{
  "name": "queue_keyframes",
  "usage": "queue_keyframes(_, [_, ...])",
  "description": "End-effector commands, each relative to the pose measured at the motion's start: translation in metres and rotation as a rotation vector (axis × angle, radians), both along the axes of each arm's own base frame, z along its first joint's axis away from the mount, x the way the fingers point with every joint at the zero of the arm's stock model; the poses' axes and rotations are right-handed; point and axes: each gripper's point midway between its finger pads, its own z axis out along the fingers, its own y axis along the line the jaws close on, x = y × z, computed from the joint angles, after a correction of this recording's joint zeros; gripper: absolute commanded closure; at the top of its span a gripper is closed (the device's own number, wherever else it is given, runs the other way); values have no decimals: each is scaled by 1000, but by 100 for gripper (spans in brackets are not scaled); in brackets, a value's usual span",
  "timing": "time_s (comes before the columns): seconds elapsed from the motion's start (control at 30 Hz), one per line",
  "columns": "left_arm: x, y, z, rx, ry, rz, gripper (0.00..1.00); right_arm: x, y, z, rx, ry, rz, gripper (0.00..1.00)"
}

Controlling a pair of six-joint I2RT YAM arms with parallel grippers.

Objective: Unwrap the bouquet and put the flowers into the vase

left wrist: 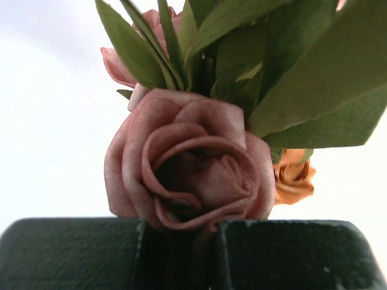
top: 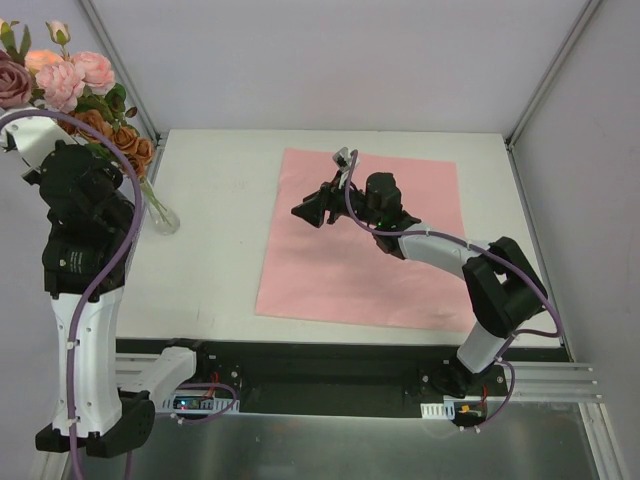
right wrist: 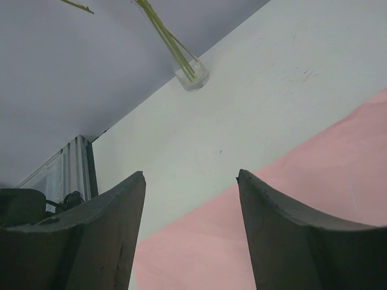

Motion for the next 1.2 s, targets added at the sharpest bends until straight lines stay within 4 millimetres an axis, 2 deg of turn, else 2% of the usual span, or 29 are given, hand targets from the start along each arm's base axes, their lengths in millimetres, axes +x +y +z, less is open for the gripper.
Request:
queue_keyframes(0.0, [-7,15,42,-25,-157,115,100,0,2,22,53,-61,18,35])
queue_keyframes(0.03, [0,17,41,-26,-145,134,100,0,2,22,54,-60,20,35])
queue_keyframes(0.3, [13,24,56,-67,-206,184,100,2,1,22,53,-61,19,35])
queue_keyframes(0.73, [40,23,37,-106,-177,185,100,3,2,19,50,-55,23,35])
queue_keyframes(1.17, [47,23,8,-135,-132,206,100,4,4,16,48,-46,24,35])
